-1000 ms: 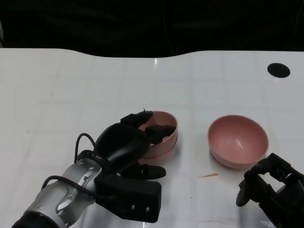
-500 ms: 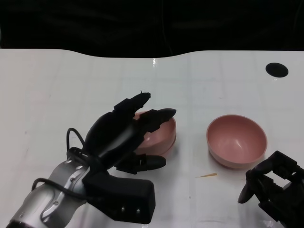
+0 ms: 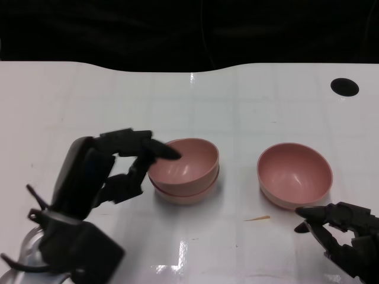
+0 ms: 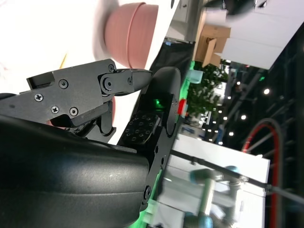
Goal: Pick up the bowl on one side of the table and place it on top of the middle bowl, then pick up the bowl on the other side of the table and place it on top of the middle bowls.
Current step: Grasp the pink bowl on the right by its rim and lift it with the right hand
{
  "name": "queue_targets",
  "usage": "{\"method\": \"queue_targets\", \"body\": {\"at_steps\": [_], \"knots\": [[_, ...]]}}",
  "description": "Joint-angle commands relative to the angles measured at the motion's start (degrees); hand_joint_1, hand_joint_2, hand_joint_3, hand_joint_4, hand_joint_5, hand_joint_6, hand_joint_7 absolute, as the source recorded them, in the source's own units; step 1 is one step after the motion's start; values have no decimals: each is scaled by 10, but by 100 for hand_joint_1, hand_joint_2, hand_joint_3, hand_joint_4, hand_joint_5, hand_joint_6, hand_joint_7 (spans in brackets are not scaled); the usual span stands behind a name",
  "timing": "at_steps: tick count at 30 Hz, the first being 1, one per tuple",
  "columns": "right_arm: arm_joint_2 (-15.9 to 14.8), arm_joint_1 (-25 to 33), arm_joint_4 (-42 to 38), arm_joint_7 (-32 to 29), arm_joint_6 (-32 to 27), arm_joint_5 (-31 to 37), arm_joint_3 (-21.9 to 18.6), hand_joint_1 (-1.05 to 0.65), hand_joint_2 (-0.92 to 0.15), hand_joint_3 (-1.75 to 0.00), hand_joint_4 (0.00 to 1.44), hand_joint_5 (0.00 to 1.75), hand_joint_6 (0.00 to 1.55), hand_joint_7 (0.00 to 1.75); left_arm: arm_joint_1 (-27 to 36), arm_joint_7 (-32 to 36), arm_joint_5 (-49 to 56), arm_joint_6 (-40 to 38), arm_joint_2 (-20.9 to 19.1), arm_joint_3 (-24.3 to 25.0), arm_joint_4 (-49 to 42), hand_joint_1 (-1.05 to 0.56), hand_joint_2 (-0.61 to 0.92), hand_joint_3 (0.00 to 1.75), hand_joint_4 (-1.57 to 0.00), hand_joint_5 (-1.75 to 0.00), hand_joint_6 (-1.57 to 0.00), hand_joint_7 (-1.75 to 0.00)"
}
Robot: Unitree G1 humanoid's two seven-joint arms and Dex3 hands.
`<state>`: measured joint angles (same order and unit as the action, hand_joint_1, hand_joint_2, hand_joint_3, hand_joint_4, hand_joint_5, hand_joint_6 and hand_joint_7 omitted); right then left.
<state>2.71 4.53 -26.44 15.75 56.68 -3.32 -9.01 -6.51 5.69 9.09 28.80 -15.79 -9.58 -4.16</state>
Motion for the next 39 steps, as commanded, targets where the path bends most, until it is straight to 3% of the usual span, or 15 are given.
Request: {"method": "queue_targets", "body": {"at_steps": [1, 4, 5, 7, 10, 21, 27, 39], "knots": [[-18, -15, -25, -13, 41, 6, 2, -35, -92, -13, 74, 83, 105, 9, 28, -63, -73, -50, -11, 28, 48, 5, 45, 139, -88, -174, -75, -166], [-24, -19, -38, -20, 55, 9, 6, -36, -92, -14, 74, 82, 105, 8, 35, -88, -87, -73, -5, 40, 67, 4, 46, 137, -88, -175, -73, -170], [-34, -25, -39, -27, 77, 35, 2, -36, -92, -14, 74, 81, 105, 8, 58, -120, -154, -102, -4, 61, 65, 4, 46, 137, -88, -175, -73, -170], [-51, -31, -37, -40, 107, 79, -4, -43, -92, -15, 80, 43, 96, 2, 91, -174, -246, -138, -5, 95, 54, 9, 53, 139, -88, -175, -71, -174], [-61, -37, -46, -60, 128, 103, -2, -44, -92, -16, 84, 27, 93, 1, 108, -208, -278, -162, -6, 117, 53, 9, 57, 135, -86, -175, -70, -175], [-77, -35, -40, -112, 124, 137, 14, -46, -92, -17, 87, 20, 92, 0, 123, -267, -321, -221, 9, 154, 59, 12, 61, 137, -87, -175, -70, -175], [-85, -8, 46, -164, 82, 235, -12, -49, -92, -19, 83, 15, 86, 0, 142, -302, -400, -316, 20, 173, 63, 12, 69, 142, -89, -175, -69, -175], [-114, 12, 125, -215, 28, 298, 0, -53, -92, -21, 76, 9, 78, 0, 140, -315, -396, -338, 38, 187, 50, 11, 73, 141, -88, -175, -67, -175]]}}
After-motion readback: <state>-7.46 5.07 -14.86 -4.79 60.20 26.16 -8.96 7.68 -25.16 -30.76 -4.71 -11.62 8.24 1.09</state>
